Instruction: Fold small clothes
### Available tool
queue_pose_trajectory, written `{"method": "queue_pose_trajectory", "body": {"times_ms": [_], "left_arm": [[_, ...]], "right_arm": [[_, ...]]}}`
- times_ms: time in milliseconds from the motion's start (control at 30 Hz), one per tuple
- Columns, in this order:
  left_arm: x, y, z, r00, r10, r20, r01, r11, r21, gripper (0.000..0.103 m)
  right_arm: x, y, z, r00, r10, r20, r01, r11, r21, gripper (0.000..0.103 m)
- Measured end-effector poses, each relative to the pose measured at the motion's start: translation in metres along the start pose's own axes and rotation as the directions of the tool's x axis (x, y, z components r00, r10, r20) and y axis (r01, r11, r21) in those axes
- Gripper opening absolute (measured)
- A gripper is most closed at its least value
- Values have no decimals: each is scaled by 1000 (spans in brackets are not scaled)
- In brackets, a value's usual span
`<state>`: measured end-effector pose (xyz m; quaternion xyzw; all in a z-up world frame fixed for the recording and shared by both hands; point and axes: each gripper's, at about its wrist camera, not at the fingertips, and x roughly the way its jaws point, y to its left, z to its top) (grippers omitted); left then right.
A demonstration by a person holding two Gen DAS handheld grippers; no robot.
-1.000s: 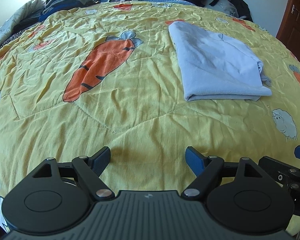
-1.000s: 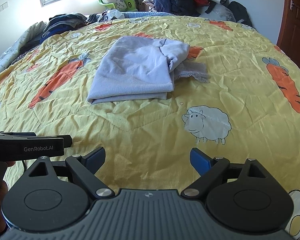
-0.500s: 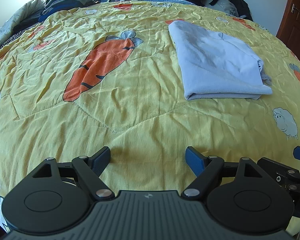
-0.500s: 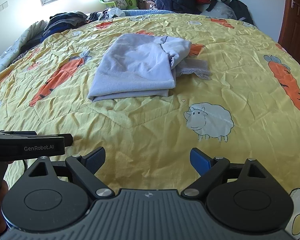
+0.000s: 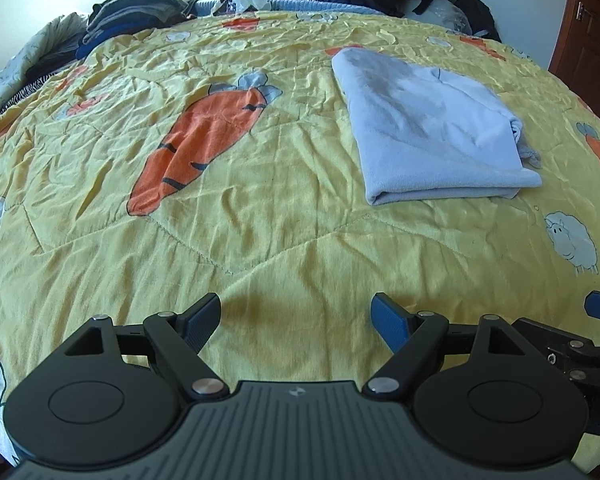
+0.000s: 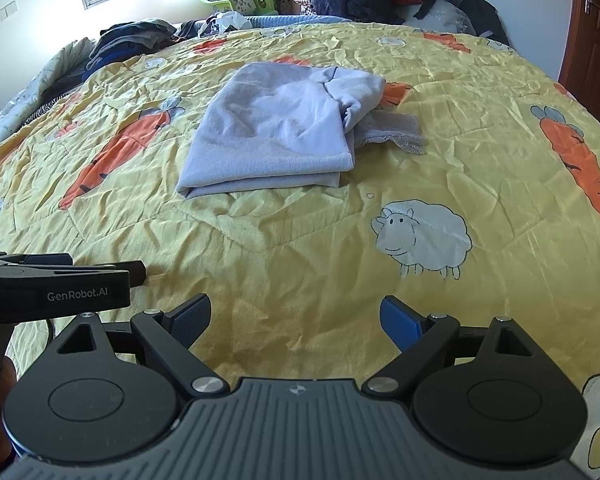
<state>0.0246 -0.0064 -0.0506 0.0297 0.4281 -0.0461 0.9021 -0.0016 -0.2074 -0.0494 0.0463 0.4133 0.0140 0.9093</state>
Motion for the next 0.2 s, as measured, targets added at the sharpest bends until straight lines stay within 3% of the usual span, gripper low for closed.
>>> {"method": "queue_pose_trajectory", "body": {"times_ms": [200], "left_arm": [[-2,7,3,999,-4,32,4,1000,-23,83]], "right_arm": [[3,-3,-1,1000,6,-2,-6,1000,13,90]]}}
